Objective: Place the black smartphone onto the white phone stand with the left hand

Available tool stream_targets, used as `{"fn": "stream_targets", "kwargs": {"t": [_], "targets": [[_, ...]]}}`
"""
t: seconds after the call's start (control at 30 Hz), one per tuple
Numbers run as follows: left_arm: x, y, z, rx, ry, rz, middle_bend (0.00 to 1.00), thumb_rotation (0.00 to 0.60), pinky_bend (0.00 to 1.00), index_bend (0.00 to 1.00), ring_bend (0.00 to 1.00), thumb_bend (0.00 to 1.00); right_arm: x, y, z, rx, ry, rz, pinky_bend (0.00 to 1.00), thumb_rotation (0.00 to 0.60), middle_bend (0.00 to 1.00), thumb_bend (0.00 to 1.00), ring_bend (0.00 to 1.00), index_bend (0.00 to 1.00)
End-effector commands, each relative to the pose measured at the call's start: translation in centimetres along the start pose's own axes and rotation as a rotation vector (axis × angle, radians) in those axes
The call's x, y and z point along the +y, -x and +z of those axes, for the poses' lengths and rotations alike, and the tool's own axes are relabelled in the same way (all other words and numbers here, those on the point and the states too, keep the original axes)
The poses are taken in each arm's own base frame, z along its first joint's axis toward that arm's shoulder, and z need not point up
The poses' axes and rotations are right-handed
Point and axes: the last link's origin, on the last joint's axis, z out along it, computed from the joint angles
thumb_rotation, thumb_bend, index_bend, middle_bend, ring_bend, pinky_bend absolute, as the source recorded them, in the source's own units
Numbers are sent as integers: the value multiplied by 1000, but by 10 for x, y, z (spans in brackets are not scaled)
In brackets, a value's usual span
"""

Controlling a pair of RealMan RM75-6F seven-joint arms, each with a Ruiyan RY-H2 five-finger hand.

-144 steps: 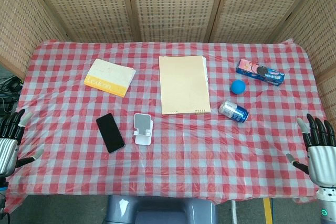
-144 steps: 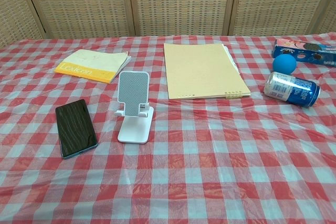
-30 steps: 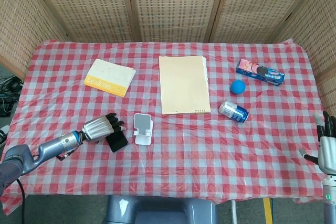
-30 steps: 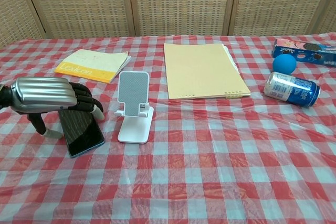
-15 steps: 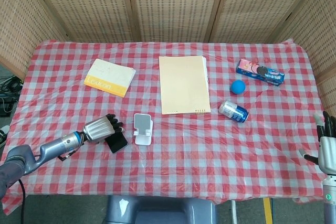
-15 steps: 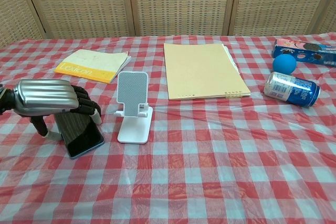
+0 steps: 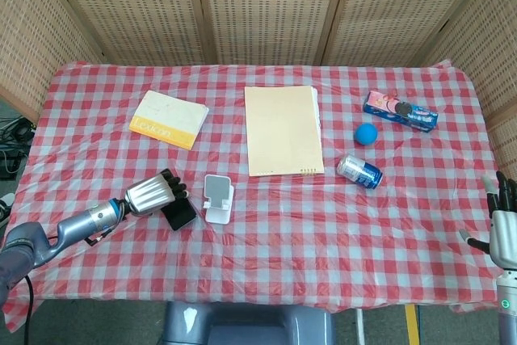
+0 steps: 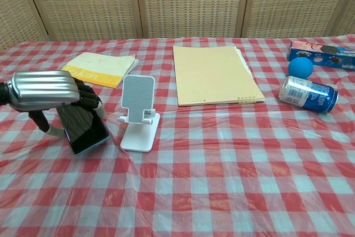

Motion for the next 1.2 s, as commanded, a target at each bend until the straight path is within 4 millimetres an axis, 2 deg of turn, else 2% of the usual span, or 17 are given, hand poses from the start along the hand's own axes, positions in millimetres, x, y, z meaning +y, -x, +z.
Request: {"fn": "stream_targets", "kwargs": {"t": [0.03, 0.33, 0.43, 0.57, 0.73, 0.9, 1.2], "targets": [[-10, -13, -8, 43, -8, 41, 402, 600, 384, 508, 422, 327, 0, 0, 0, -2, -1, 0, 0, 600, 0, 0, 0, 35], [-16, -31, -18, 93, -10, 60, 402, 600, 383, 509, 421, 327, -1, 0, -1, -7, -3, 1, 0, 600, 0, 0, 0, 36], [-18, -53, -17, 198, 12, 129, 402, 600, 383, 509, 421, 326, -2, 0, -1, -10, -3, 4, 0, 600, 0, 0, 0, 37], [-23, -92, -10, 344, 67, 310, 402, 600, 382, 511, 421, 326, -3, 0, -1, -12, -7, 7, 0, 600, 0, 0, 0, 37], [-22, -121, 6, 390, 110, 481, 402, 600, 381, 515, 422, 326, -2, -1, -1, -14, -8, 12, 0, 600, 0, 0, 0, 37], [-18, -130, 32, 305, 158, 685, 402, 600, 373, 510, 421, 326, -1, -2, -1, -14, -6, 21, 0, 600, 0, 0, 0, 37], [4, -130, 62, 284, 220, 827, 361, 600, 323, 487, 388, 326, 0, -2, -2, -18, -9, 32, 0, 600, 0, 0, 0, 37]]}}
